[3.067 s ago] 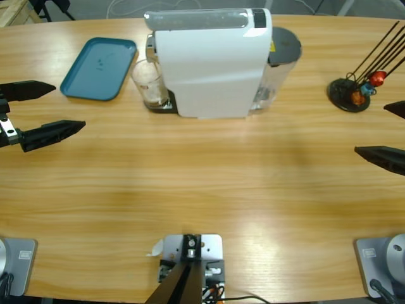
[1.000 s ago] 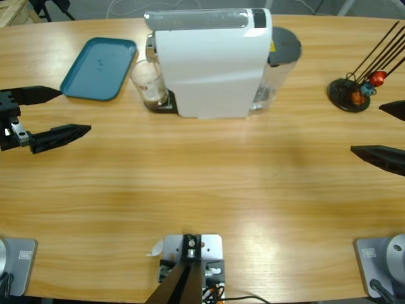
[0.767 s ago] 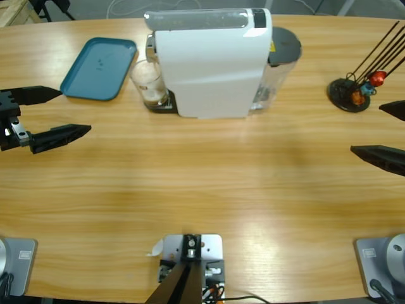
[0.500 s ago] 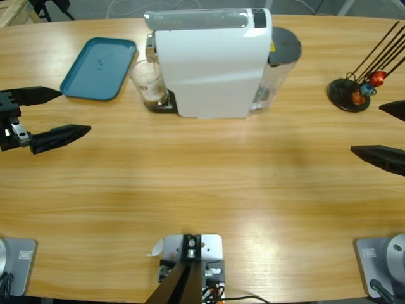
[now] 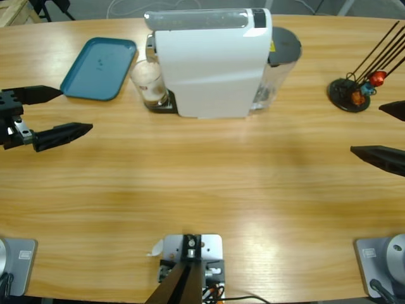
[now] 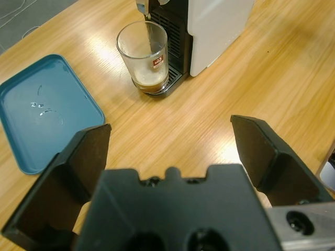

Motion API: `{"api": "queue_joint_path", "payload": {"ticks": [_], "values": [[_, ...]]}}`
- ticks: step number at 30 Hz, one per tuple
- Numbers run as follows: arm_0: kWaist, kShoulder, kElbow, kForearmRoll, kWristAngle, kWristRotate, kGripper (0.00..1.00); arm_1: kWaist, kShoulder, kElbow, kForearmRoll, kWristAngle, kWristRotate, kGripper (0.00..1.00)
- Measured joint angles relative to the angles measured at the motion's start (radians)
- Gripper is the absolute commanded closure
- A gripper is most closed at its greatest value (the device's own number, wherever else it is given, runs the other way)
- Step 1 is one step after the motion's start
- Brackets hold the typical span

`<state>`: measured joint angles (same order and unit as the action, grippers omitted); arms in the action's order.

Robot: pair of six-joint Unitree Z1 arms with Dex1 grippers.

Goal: Pour coffee

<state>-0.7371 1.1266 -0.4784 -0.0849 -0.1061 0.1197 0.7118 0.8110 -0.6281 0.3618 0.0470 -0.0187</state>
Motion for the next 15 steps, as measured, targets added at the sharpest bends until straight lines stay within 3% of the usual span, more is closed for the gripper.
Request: {"api": "queue_joint_path", "payload": {"ticks": [15], "values": [[0.000,0.024,0.000,-0.032,0.000,-0.008,0.000,0.000,0.000,0.001,-0.002,0.000,0.003,0.156]]}}
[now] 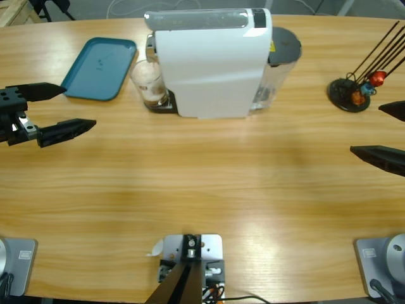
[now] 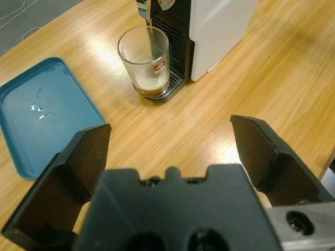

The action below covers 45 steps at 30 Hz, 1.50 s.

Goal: Pour coffee

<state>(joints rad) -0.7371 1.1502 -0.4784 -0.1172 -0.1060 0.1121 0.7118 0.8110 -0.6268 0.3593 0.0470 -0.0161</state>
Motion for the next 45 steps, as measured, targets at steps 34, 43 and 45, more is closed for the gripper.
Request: {"api": "queue_joint_path", "payload": {"ticks": [34,43,45], "values": [[0.012,0.607,0.008,-0.625,0.005,-0.028,0.000,0.025,0.000,0.005,-0.005,0.006,0.007,0.153],[0.021,0.645,0.002,-0.647,0.004,-0.023,0.000,0.027,0.002,0.014,-0.014,0.011,0.008,0.154],[0.021,0.649,-0.004,-0.648,0.003,-0.023,0.000,0.028,0.002,0.016,-0.017,0.012,0.008,0.155]]}}
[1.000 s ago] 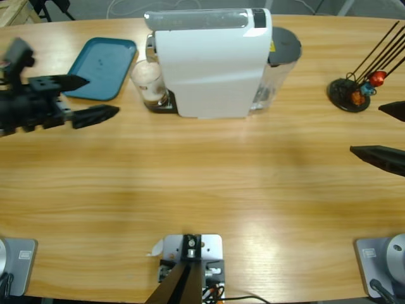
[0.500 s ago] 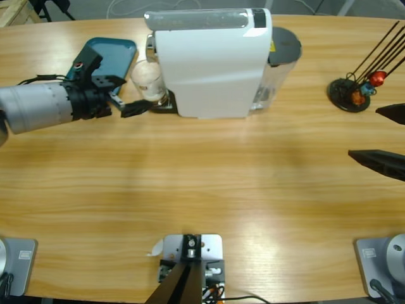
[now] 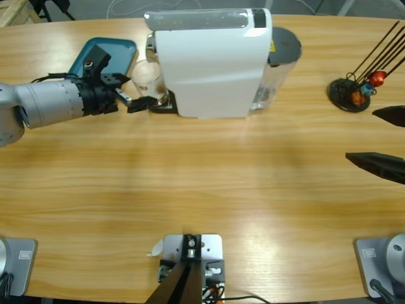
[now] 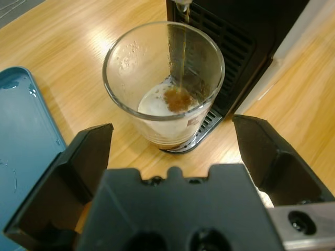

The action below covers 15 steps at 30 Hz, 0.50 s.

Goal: Pour coffee

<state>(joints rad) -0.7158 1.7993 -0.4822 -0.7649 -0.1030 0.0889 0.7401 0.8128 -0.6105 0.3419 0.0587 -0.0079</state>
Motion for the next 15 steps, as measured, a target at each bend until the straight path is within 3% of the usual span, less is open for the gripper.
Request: {"api": "queue_joint_path", "payload": {"ticks": [15], "values": [[0.015,0.029,-0.073,0.000,-0.005,0.000,0.000,0.003,0.003,0.001,-0.009,0.000,0.002,0.151]]}}
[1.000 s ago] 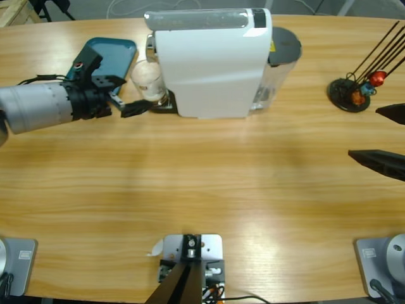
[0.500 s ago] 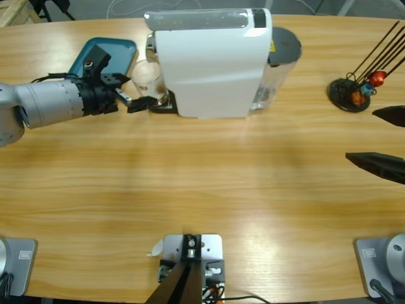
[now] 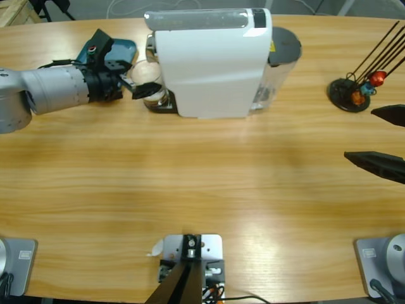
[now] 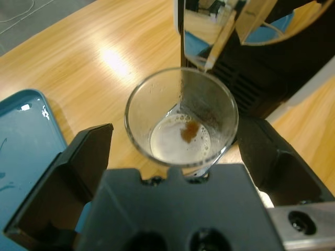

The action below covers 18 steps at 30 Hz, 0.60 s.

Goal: Pour coffee

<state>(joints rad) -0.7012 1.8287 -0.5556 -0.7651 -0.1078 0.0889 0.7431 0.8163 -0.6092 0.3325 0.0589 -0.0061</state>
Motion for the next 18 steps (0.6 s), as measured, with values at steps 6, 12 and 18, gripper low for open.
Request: {"api": "queue_joint_path", "payload": {"ticks": [6,12,18], "values": [[0.000,0.030,-0.024,0.000,-0.006,0.000,0.113,0.000,0.000,0.000,0.000,0.000,0.000,0.151],[0.000,0.057,-0.040,0.000,-0.013,0.000,0.522,0.000,0.000,0.000,0.000,0.000,0.000,0.151],[0.000,0.069,-0.046,0.000,-0.015,0.000,0.653,0.000,0.000,0.003,-0.004,0.000,0.002,0.152]]}}
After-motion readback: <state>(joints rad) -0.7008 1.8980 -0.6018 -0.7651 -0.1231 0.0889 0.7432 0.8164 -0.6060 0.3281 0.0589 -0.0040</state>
